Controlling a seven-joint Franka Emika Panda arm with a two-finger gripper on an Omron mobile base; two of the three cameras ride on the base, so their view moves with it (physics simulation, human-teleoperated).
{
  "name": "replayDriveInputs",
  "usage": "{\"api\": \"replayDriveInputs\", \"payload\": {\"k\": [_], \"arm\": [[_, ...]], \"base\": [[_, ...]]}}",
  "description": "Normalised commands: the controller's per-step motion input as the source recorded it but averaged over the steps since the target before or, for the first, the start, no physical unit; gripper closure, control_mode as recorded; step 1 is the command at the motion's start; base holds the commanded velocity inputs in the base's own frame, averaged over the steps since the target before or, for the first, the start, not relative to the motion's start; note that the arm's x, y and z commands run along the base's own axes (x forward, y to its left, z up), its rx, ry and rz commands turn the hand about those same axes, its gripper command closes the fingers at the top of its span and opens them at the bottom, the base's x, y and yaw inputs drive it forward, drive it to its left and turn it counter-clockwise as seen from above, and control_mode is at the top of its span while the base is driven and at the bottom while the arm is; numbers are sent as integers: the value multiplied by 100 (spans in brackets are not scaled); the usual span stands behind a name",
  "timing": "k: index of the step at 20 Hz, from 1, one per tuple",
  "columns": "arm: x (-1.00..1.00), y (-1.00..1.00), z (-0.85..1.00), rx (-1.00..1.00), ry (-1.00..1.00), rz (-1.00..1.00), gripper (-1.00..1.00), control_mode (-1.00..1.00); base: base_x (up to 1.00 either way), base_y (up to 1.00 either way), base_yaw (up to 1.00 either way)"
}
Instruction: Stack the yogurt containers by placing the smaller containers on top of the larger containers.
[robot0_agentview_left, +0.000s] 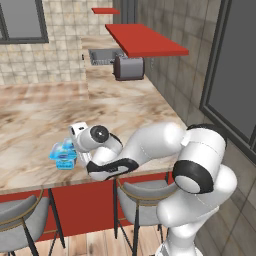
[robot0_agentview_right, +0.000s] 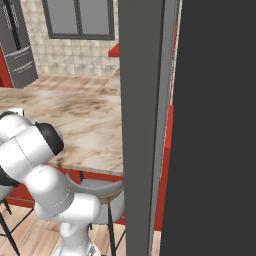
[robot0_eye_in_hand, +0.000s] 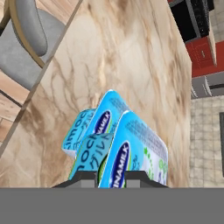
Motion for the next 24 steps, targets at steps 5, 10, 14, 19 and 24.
{"api": "replayDriveInputs", "payload": {"k": [5, 10, 14, 19, 24], "arm": [[3, 13, -23, -1, 0, 1, 100, -100], [5, 6, -10, 0, 0, 1, 100, -100], [6, 0, 0, 0, -7, 0, 100, -100], [11, 0, 0, 0, -13, 0, 100, -100], [5, 10, 0, 0, -6, 0, 100, -100]], "base": [[0, 0, 0], [0, 0, 0], [0, 0, 0], [0, 0, 0], [0, 0, 0]]}}
